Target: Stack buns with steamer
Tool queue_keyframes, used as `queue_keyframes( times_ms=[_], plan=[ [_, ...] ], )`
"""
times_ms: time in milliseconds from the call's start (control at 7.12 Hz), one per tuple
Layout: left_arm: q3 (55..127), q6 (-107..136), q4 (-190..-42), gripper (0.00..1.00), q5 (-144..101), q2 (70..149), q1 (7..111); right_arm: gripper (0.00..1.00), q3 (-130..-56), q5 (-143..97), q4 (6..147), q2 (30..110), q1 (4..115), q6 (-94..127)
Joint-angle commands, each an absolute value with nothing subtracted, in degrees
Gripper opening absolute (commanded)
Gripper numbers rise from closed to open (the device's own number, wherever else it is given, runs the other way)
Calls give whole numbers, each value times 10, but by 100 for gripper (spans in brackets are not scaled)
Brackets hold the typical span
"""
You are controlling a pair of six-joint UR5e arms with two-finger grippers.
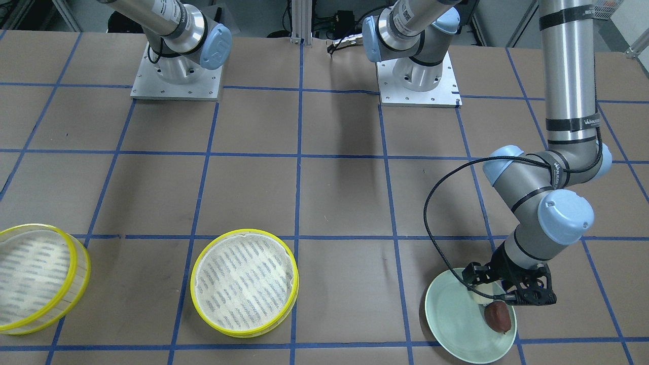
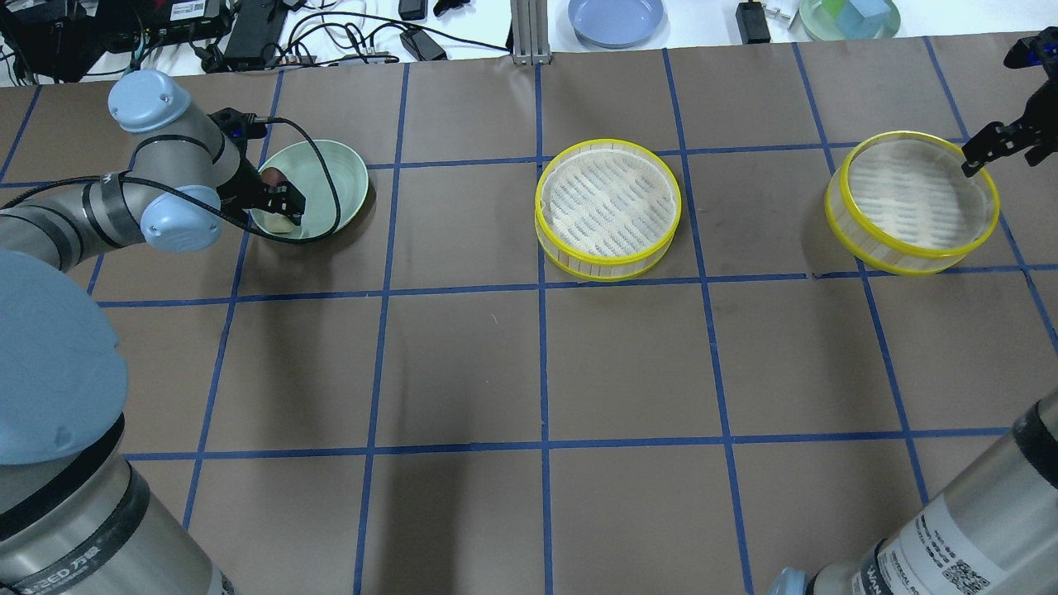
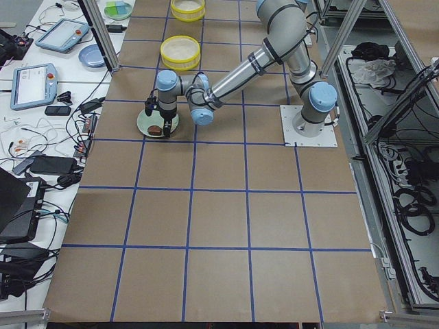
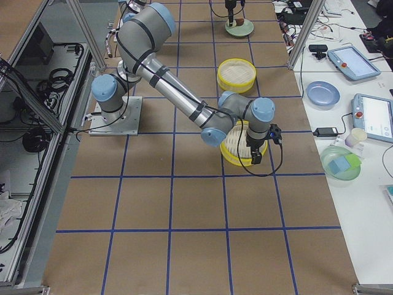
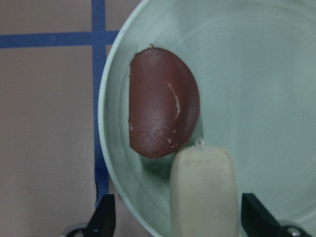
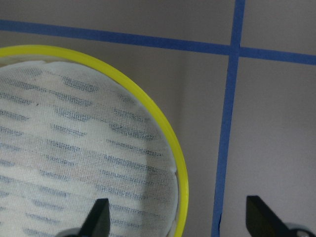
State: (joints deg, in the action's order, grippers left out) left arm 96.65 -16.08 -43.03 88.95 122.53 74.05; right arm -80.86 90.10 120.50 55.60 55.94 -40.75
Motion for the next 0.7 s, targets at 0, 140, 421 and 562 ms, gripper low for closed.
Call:
queue_keyframes(
  times_ms=[0, 140, 421, 562],
  plan=[
    [961, -153, -449, 83, 888, 1210, 742, 79, -811, 901, 1201, 541, 554, -438],
    [959, -153, -455, 83, 888, 1204, 742, 57, -811, 903, 1200, 541, 551, -439],
    [954, -152, -466, 58, 885, 1210, 743, 28, -812, 902, 1199, 535, 549, -437],
    [954, -151, -475, 7, 870, 1215, 744, 5, -813, 906, 1199, 525, 549, -437]
  ],
)
